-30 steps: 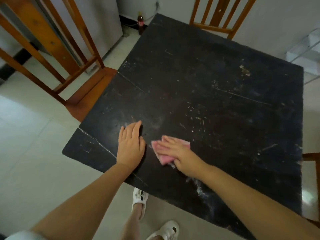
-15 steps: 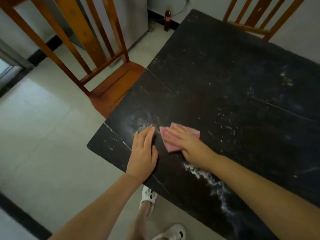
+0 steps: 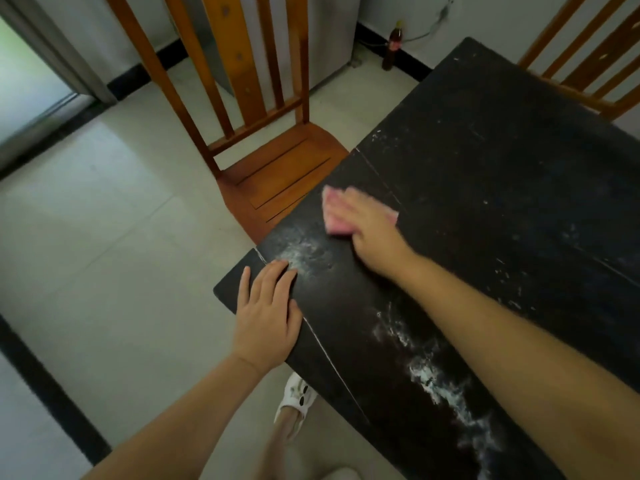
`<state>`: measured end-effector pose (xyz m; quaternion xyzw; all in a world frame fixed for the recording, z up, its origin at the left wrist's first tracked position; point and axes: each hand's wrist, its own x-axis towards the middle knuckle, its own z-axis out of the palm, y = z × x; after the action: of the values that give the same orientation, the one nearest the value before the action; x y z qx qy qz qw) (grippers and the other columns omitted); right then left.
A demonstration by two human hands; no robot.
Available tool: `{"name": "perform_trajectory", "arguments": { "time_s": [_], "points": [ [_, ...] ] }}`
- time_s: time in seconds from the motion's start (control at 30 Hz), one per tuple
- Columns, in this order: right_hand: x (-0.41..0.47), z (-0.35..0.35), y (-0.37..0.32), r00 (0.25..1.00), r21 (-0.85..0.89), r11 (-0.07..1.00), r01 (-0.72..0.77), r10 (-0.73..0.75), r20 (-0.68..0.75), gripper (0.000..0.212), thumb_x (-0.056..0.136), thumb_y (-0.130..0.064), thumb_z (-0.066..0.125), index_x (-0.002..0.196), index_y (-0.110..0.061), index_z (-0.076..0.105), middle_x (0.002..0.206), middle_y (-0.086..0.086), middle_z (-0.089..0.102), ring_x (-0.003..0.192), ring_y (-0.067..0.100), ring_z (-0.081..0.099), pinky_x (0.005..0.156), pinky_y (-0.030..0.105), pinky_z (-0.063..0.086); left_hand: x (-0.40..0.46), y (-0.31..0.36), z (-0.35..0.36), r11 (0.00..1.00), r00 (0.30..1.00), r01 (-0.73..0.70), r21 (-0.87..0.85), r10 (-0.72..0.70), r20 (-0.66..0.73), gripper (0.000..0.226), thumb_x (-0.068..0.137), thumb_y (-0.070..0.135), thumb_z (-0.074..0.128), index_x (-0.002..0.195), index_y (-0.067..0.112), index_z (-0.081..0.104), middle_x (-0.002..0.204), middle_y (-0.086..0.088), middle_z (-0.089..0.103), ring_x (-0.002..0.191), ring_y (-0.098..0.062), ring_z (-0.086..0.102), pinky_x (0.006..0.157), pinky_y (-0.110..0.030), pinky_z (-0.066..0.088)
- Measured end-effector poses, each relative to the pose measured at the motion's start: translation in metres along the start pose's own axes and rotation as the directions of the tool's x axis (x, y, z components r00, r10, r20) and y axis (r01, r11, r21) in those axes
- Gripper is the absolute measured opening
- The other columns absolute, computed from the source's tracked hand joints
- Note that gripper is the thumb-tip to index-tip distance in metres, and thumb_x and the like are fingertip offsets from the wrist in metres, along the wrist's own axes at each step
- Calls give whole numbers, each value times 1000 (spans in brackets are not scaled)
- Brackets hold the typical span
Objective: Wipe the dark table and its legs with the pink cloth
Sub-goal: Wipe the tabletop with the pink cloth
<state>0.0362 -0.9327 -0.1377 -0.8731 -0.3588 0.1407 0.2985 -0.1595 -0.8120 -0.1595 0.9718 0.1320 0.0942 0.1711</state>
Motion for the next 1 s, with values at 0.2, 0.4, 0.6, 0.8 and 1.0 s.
{"name": "perform_trajectory", "arguments": {
  "time_s": [0.2, 0.4, 0.6, 0.8, 1.0],
  "points": [
    [-82, -11, -20, 932, 205, 978, 32, -103, 348, 66, 82, 14, 40, 131, -31, 46, 143, -11, 39, 138, 3, 26, 118, 31, 19, -1, 1, -4, 997, 999, 28, -78, -31, -38, 36, 83, 20, 41, 115, 8, 52, 121, -12, 57, 118, -22, 43, 112, -46, 17],
    [57, -44, -5, 982, 59, 984, -166, 170, -85, 53, 87, 9, 39, 130, -18, 53, 139, 2, 46, 127, 7, 37, 110, 22, 26, -2, -1, -3, 998, 998, 6, -64, -10, -61, 30, 80, 17, 44, 107, 11, 56, 114, -9, 58, 113, -22, 45, 111, -48, 20],
    [27, 29, -39, 978, -7, 991, 136, -133, 160, 64, 86, 13, 38, 139, -23, 41, 148, 2, 36, 134, 10, 23, 117, 33, 9, -2, -5, -16, 956, 990, 25, -292, -64, -123, 26, 85, 16, 42, 106, 6, 55, 113, -14, 57, 110, -21, 46, 106, -45, 30],
    [-86, 7, -30, 721, 101, 926, 365, -349, 598, 71, 85, 13, 42, 141, -29, 33, 154, -12, 18, 144, 7, 4, 118, 29, -3, 9, -30, -55, 895, 978, 164, -415, -203, -52, 38, 90, 22, 35, 113, -1, 54, 116, -15, 54, 109, -17, 43, 98, -17, 28],
    [-110, -38, -49, 744, 179, 983, 40, -149, 652, 60, 84, 14, 41, 121, -29, 60, 138, -17, 40, 132, -8, 29, 114, 18, 21, 16, -26, -43, 859, 970, 245, -450, -223, 101, 33, 94, 18, 37, 113, 6, 61, 120, -9, 57, 115, -24, 48, 101, -26, 30]
  ]
}}
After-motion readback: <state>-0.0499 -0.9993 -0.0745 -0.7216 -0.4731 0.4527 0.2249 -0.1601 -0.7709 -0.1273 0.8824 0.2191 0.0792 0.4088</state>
